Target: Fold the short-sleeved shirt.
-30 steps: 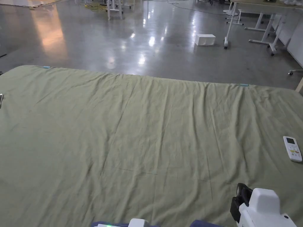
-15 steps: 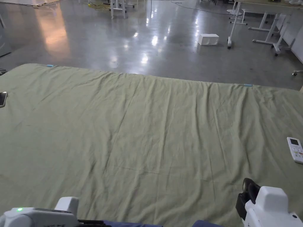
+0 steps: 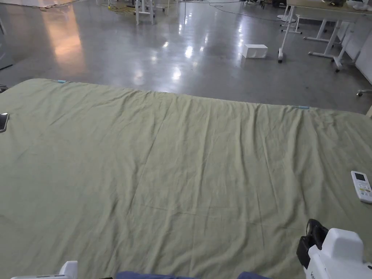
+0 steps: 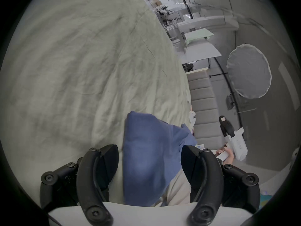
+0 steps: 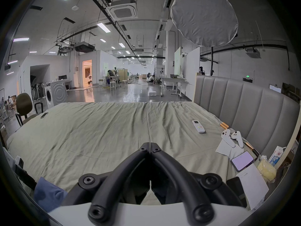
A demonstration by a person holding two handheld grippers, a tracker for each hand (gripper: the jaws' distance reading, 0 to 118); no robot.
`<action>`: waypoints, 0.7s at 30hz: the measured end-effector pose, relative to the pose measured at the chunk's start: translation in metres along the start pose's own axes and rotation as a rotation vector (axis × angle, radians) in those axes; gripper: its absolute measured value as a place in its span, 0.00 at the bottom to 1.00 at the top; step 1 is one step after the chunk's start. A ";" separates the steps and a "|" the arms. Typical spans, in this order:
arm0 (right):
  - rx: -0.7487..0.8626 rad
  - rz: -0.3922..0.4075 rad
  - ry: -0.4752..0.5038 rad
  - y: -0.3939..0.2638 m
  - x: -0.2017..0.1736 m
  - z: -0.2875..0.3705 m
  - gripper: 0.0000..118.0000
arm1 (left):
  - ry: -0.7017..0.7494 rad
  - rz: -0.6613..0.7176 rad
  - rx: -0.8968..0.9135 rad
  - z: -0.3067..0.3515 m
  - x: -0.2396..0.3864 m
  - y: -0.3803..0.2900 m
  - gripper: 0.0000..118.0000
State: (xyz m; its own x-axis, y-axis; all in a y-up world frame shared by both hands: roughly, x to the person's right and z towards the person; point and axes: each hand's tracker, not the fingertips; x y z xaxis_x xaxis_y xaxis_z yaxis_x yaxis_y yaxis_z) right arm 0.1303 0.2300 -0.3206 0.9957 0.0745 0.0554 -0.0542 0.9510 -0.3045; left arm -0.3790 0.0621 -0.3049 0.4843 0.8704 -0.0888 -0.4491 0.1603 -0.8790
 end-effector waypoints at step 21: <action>-0.032 -0.016 -0.003 -0.006 0.000 0.002 0.00 | 0.039 -0.051 -0.055 -0.023 0.020 -0.016 0.10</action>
State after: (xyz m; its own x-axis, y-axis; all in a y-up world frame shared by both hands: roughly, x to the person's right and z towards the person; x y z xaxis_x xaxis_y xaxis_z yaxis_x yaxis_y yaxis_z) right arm 0.1309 0.2250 -0.3167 0.9962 0.0599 0.0637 -0.0353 0.9420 -0.3338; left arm -0.3449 0.0659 -0.3039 0.5345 0.8430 -0.0606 -0.3821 0.1770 -0.9070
